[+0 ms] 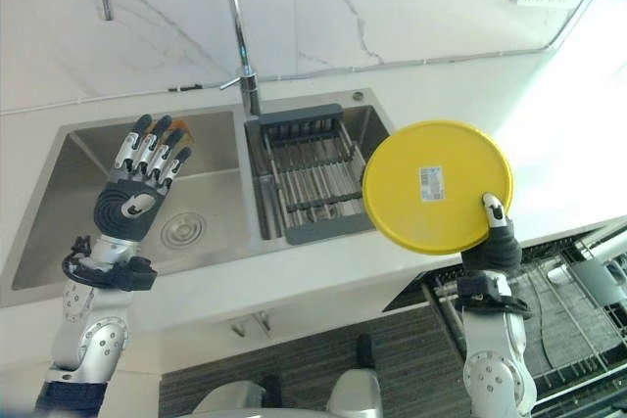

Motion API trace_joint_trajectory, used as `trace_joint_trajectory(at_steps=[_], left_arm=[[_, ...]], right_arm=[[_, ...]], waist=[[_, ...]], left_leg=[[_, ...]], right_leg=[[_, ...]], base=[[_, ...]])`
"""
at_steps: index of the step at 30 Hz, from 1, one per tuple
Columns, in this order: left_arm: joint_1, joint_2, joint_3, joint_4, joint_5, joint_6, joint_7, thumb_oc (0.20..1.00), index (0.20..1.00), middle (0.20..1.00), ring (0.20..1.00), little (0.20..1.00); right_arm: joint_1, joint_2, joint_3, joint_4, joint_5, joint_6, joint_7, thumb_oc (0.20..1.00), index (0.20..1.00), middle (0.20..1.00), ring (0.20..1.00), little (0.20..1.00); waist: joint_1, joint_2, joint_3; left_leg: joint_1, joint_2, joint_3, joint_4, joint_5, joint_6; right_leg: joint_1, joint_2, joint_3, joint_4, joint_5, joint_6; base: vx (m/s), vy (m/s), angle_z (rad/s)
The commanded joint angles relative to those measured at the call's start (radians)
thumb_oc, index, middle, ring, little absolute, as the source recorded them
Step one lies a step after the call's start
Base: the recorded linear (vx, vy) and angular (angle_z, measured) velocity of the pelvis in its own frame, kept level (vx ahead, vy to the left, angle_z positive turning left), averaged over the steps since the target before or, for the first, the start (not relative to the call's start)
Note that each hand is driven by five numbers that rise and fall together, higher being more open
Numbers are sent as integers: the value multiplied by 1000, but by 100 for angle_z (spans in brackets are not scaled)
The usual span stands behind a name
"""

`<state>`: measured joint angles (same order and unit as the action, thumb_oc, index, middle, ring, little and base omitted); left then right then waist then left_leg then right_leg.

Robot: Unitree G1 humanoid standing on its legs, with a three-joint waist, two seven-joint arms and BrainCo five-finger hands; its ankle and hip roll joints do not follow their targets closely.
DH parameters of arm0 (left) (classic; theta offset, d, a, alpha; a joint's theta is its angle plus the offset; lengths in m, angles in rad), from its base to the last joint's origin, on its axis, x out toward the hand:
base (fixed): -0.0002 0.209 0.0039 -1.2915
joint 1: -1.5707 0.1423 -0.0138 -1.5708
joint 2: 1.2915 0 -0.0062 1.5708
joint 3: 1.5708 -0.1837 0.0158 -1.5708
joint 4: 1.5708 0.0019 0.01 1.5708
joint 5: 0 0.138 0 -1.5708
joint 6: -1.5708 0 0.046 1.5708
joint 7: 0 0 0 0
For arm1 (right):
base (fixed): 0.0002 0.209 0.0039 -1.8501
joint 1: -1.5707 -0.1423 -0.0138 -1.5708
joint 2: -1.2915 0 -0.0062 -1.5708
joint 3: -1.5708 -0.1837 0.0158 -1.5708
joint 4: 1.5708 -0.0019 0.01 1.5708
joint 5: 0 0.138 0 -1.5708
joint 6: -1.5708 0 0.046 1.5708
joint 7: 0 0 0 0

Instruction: Place the dishes in the dishwasher.

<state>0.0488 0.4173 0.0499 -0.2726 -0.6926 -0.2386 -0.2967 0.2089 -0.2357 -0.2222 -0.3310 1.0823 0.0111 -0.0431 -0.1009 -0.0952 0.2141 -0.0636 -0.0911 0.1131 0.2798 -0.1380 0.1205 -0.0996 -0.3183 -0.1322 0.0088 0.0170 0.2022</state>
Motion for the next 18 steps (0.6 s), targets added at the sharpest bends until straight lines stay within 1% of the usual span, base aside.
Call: trace_joint_trajectory(at_steps=[1,2,3,4,5,6,7,8,9,10,11,12,14,15,16,17,18], left_arm=[[23,46,37,-110,67,-67,6,1000,1000,1000,1000,1000],[12,57,27,-111,82,-79,10,1000,1000,1000,1000,1000],[-3,56,11,-110,106,-86,27,1000,1000,1000,1000,1000],[-20,54,-7,-107,124,-87,38,1000,1000,1000,1000,1000],[-41,51,-26,-101,147,-82,49,1000,1000,1000,1000,1000],[-62,49,-46,-93,174,-75,54,1000,1000,1000,1000,1000],[-74,53,-63,-92,207,-66,60,1000,1000,1000,1000,1000],[-78,62,-70,-91,252,-68,78,1000,1000,1000,1000,1000],[-78,69,-74,-91,291,-74,94,1000,1000,1000,1000,1000],[-76,87,-73,-95,333,-82,112,1000,1000,1000,1000,1000],[-77,105,-66,-96,341,-86,116,1000,1000,1000,1000,1000],[-80,117,-56,-98,341,-82,118,1000,1000,1000,1000,1000],[-80,126,-50,-104,333,-79,117,1000,1000,1000,1000,1000],[-86,125,-52,-113,335,-68,127,1000,1000,1000,1000,1000],[-84,121,-52,-118,336,-64,132,1000,1000,1000,1000,1000],[-82,116,-54,-120,336,-64,135,1000,1000,1000,1000,1000],[-77,93,-66,-120,336,-58,132,1000,1000,1000,1000,1000]], right_arm=[[-177,-53,-26,-33,115,-91,48,200,200,200,200,200],[-185,-66,-24,-30,124,-121,64,200,200,200,200,200],[-200,-70,-16,-26,112,-141,72,200,200,200,200,200],[-215,-70,-6,-19,102,-167,79,200,200,200,200,200],[-232,-63,8,-11,92,-187,84,200,200,200,200,200],[-245,-52,21,-9,78,-209,84,200,200,200,200,200],[-247,-45,33,-16,73,-225,93,200,200,200,200,200],[-241,-36,44,-30,59,-224,112,200,200,200,200,200],[-235,-34,48,-40,41,-228,111,200,200,200,200,200],[-227,-34,51,-59,37,-229,117,200,200,200,200,200],[-222,-27,56,-72,31,-232,117,200,200,200,200,200],[-216,-14,59,-83,21,-228,122,200,200,200,200,200],[-212,-5,69,-87,12,-232,128,200,200,200,200,200],[-220,-5,79,-86,2,-230,125,200,200,200,200,200],[-223,-11,83,-84,6,-229,125,200,200,200,200,200],[-225,-19,89,-82,16,-227,123,200,200,200,200,200],[-223,-29,100,-79,15,-218,121,200,200,200,200,200]], waist=[[67,74,-6],[78,82,-7],[91,88,-13],[104,87,-17],[119,82,-24],[134,73,-31],[144,64,-40],[153,60,-52],[157,58,-57],[157,56,-62],[153,57,-64],[145,57,-64],[132,60,-64],[123,63,-65],[121,64,-66],[115,64,-68],[92,67,-74]], left_leg=[[267,68,-41,-367,15,-97],[247,71,-28,-367,27,-82],[220,76,-17,-367,41,-75],[204,78,-10,-367,47,-72],[187,78,-6,-367,53,-73],[176,77,-2,-367,58,-77],[169,79,-4,-367,63,-84],[162,90,5,-367,69,-99],[163,99,18,-367,72,-109],[167,114,41,-367,74,-126],[172,131,54,-367,73,-140],[180,149,66,-367,70,-152],[191,178,82,-367,68,-168],[198,209,106,-367,74,-183],[200,224,121,-367,79,-190],[201,240,136,-367,87,-197],[203,291,169,-367,115,-219]], right_leg=[[-19,146,-137,185,63,-18],[-4,162,-153,251,14,-39],[23,158,-172,290,-8,-55],[46,153,-177,295,-22,-61],[76,144,-179,288,-28,-59],[117,137,-175,253,-32,-52],[156,118,-168,208,-27,-46],[197,83,-176,150,-14,-37],[225,58,-186,115,3,-28],[249,16,-198,67,44,-10],[253,-12,-205,33,71,5],[251,-26,-210,1,88,17],[241,-25,-215,-24,89,25],[238,-13,-227,-46,78,32],[239,-4,-232,-53,72,31],[235,12,-228,-61,62,31],[225,60,-204,-80,34,18]], base=[[-511,177,-131],[-318,51,-141],[-387,17,-65],[-300,-55,-79],[-225,-135,-86],[-178,-214,-111],[-153,-280,-99],[-117,-305,-90],[-112,-373,-94],[-98,-429,-136],[-109,-479,-150],[-85,-448,-136],[-56,-459,-82],[-46,-493,-65],[-48,-532,-73],[-18,-594,-116],[2,-607,-89]])
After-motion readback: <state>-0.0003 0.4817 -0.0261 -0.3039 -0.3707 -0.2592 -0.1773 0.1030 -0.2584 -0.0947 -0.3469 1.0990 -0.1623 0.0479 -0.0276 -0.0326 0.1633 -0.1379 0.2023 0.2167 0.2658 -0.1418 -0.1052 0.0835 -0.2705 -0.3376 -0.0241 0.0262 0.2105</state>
